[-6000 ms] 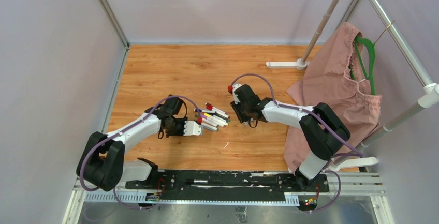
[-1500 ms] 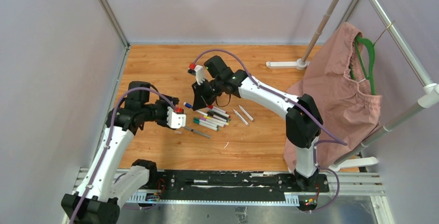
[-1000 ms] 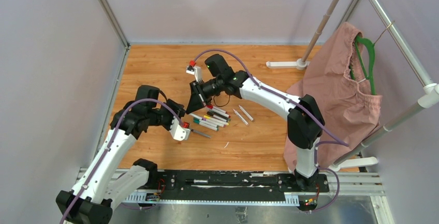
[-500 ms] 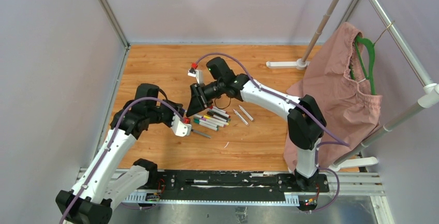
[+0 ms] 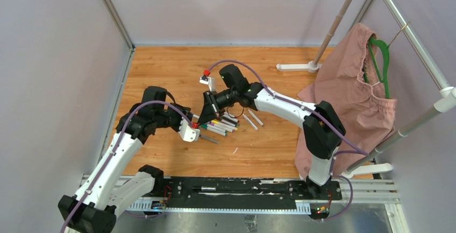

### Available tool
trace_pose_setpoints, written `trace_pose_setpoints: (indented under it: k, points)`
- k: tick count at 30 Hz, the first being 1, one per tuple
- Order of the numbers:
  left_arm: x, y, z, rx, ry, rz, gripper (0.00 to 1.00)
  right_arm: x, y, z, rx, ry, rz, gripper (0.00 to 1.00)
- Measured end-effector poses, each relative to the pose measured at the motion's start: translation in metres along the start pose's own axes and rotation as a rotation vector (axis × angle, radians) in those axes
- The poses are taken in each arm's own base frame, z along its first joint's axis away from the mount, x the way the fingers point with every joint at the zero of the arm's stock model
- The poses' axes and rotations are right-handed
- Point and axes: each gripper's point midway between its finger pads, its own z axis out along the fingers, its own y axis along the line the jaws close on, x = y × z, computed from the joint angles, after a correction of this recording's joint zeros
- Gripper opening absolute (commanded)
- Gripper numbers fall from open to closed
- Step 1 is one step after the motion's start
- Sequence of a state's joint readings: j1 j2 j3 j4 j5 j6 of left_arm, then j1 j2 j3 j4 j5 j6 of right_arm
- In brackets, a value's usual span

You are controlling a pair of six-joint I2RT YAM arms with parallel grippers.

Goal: Open the pen caps

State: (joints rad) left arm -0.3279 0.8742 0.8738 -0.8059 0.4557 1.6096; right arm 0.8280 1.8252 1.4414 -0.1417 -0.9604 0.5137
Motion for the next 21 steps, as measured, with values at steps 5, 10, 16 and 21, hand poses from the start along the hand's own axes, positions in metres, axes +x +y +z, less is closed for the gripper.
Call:
trace_pose_setpoints:
  k: [5, 10, 16, 21]
  points:
    - [-0.004, 0.003, 0.004, -0.011, -0.012, 0.026, 0.00, 0.006, -0.001, -0.006, 0.012, -0.031, -0.012, 0.00]
    - [-0.013, 0.006, 0.012, -0.022, -0.060, 0.043, 0.00, 0.015, -0.004, -0.015, 0.049, -0.079, -0.031, 0.00]
    - [-0.019, 0.005, 0.025, 0.004, -0.111, 0.043, 0.00, 0.026, -0.012, -0.023, 0.100, -0.124, -0.042, 0.00]
    - [0.046, 0.011, 0.008, -0.030, 0.164, -0.018, 0.00, 0.092, -0.027, -0.040, 0.159, 0.008, 0.119, 0.00]
